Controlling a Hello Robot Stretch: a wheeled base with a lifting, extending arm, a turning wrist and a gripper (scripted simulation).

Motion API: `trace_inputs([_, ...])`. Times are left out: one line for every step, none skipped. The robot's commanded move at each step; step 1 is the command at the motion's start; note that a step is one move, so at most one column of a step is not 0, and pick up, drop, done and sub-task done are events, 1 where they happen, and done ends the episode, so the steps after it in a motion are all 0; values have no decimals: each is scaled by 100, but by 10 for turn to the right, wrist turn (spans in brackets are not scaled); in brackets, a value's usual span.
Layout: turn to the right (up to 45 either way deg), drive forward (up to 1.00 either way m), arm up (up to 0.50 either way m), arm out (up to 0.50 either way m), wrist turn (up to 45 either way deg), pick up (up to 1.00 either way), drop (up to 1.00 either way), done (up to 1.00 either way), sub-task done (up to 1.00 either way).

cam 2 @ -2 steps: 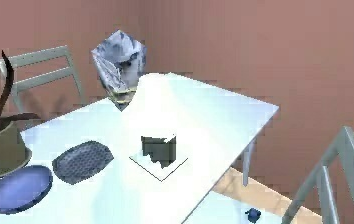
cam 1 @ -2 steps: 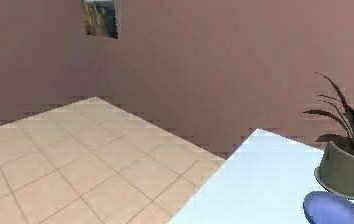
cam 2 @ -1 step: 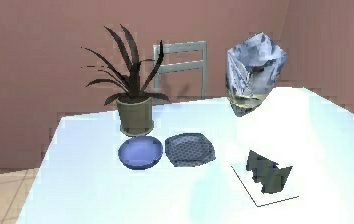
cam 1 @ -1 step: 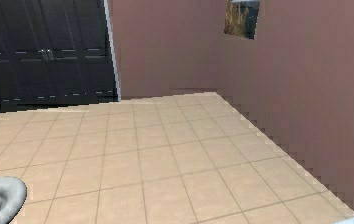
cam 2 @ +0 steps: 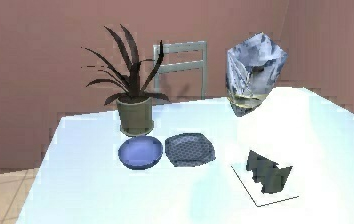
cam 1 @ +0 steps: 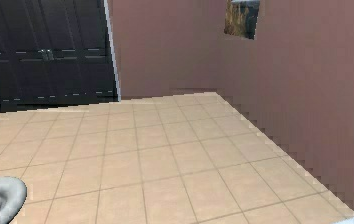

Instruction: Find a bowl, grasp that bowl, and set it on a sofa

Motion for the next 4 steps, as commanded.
trace_inputs([0, 0, 38, 0, 0, 0, 0, 0, 0])
trace_inputs([0, 0, 0, 34, 0, 0, 0, 0, 0])
trace_inputs([0, 0, 0, 0, 450, 0, 0, 0, 0])
trace_inputs([0, 0, 0, 0, 450, 0, 0, 0, 0])
